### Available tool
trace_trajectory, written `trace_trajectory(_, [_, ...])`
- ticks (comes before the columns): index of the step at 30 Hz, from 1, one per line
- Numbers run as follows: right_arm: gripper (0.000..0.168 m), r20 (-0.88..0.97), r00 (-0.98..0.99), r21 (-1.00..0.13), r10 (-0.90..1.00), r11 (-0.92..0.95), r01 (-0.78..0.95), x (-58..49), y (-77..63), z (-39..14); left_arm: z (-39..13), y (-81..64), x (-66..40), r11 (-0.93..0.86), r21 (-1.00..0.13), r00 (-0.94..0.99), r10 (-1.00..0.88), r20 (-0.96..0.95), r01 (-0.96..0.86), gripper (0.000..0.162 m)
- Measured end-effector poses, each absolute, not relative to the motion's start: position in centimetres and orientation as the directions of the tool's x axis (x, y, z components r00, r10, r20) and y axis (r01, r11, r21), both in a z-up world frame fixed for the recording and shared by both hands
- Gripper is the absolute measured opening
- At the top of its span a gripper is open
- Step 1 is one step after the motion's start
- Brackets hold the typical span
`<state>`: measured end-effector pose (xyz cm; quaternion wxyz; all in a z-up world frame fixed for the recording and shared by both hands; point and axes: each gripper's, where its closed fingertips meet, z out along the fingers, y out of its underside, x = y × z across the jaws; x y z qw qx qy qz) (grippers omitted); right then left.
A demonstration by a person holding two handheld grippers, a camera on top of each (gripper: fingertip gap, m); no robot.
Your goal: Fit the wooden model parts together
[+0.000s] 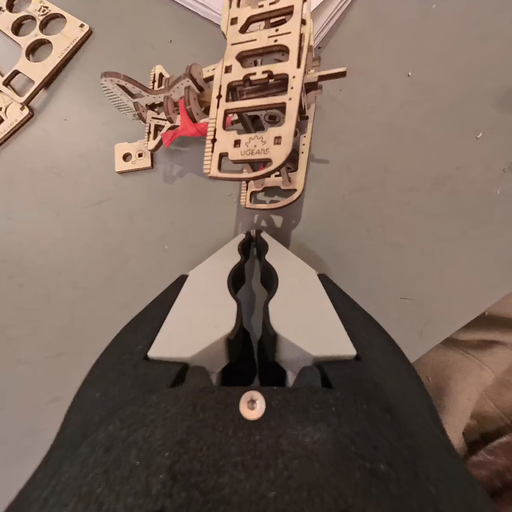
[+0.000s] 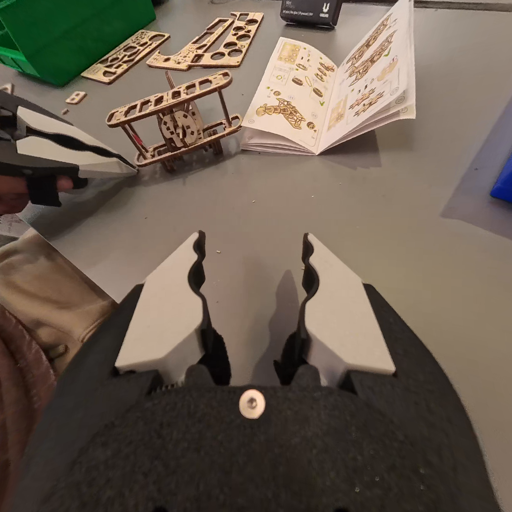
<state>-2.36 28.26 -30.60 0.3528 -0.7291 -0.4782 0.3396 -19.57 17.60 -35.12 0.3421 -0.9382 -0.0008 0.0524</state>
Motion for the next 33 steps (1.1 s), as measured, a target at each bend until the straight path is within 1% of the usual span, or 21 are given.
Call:
trace_trajectory(3, [0.068, -0.2, 0.307, -0.834, 0.931, -0.326, 0.446, -2.4, 28.2, -30.7, -34.6, 16.3, -21.4, -0.762, -0.648, 0.992, 0.079, -0.103, -0.007, 0.0])
trace_trajectory(5, [0.068, -0.19, 0.303, -0.835, 0.934, -0.316, 0.45, -2.4, 28.2, -30.7, -34.0, 13.9, -24.7, -0.768, -0.64, 0.981, 0.137, -0.138, 0.017, 0.0])
trace_trajectory(7, [0.068, -0.16, 0.297, -0.841, 0.941, -0.288, 0.458, -2.4, 28.2, -30.7, -33.3, 10.2, -30.0, -0.758, -0.644, 0.953, 0.261, -0.153, 0.104, 0.0])
trace_trajectory(9, [0.067, -0.142, 0.289, -0.85, 0.947, -0.266, 0.454, -2.8, 28.6, -30.5, -33.4, 6.3, -34.7, -0.751, -0.629, 0.935, 0.339, -0.108, 0.2, 0.0])
trace_trajectory(10, [0.067, -0.136, 0.28, -0.853, 0.95, -0.256, 0.454, -3.2, 28.9, -30.5, -33.7, 4.7, -36.6, -0.761, -0.612, 0.93, 0.353, -0.108, 0.217, 0.0])
trace_trajectory(12, [0.067, -0.113, 0.283, -0.838, 0.952, -0.245, 0.487, -4.5, 30.5, -30.8, -33.6, 3.3, -39.5, -0.765, -0.617, 0.928, 0.343, -0.144, 0.187, 0.0])
trace_trajectory(15, [0.066, -0.114, 0.301, -0.822, 0.947, -0.26, 0.507, -8.1, 33.8, -30.4, -34.5, 3.2, -41.3, -0.799, -0.569, 0.931, 0.333, -0.149, 0.194, 0.001])
trace_trajectory(17, [0.067, -0.094, 0.29, -0.808, 0.952, -0.243, 0.537, -11.0, 35.8, -30.3, -34.8, 3.9, -41.5, -0.793, -0.573, 0.934, 0.336, -0.125, 0.208, 0.008])
trace_trajectory(19, [0.07, -0.06, 0.283, -0.798, 0.957, -0.216, 0.562, -13.8, 37.6, -30.8, -34.7, 4.3, -41.5, -0.774, -0.58, 0.923, 0.372, -0.092, 0.254, 0.023])
trace_trajectory(20, [0.072, -0.016, 0.302, -0.781, 0.953, -0.201, 0.591, -14.6, 38.9, -31.7, -34.3, 4.4, -41.3, -0.762, -0.59, 0.917, 0.389, -0.086, 0.268, 0.026])
trace_trajectory(22, [0.082, 0.054, 0.336, -0.712, 0.94, -0.199, 0.674, -15.2, 40.9, -34.5, -33.2, 4.2, -40.7, -0.743, -0.613, 0.911, 0.403, -0.088, 0.27, 0.027])
trace_trajectory(23, [0.089, 0.028, 0.353, -0.71, 0.935, -0.23, 0.666, -15.5, 41.3, -35.1, -32.5, 4.1, -40.2, -0.734, -0.626, 0.911, 0.403, -0.091, 0.262, 0.027])
trace_trajectory(24, [0.09, -0.017, 0.372, -0.705, 0.928, -0.275, 0.654, -15.4, 41.5, -35.3, -31.8, 4.0, -39.7, -0.724, -0.641, 0.911, 0.403, -0.09, 0.257, 0.027])
trace_trajectory(27, [0.089, -0.01, 0.392, -0.682, 0.92, -0.293, 0.67, -13.6, 41.5, -35.4, -29.8, 3.9, -37.8, -0.671, -0.694, 0.911, 0.409, -0.05, 0.262, 0.027])
trace_trajectory(31, [0.09, -0.011, 0.427, -0.653, 0.904, -0.33, 0.682, -9.1, 39.1, -35.4, -26.7, 5.0, -34.7, -0.566, -0.775, 0.922, 0.383, 0.056, 0.282, 0.027])
trace_trajectory(33, [0.091, -0.011, 0.451, -0.648, 0.893, -0.35, 0.677, -6.5, 37.3, -35.4, -24.9, 6.5, -32.5, -0.509, -0.81, 0.935, 0.332, 0.127, 0.291, 0.028])
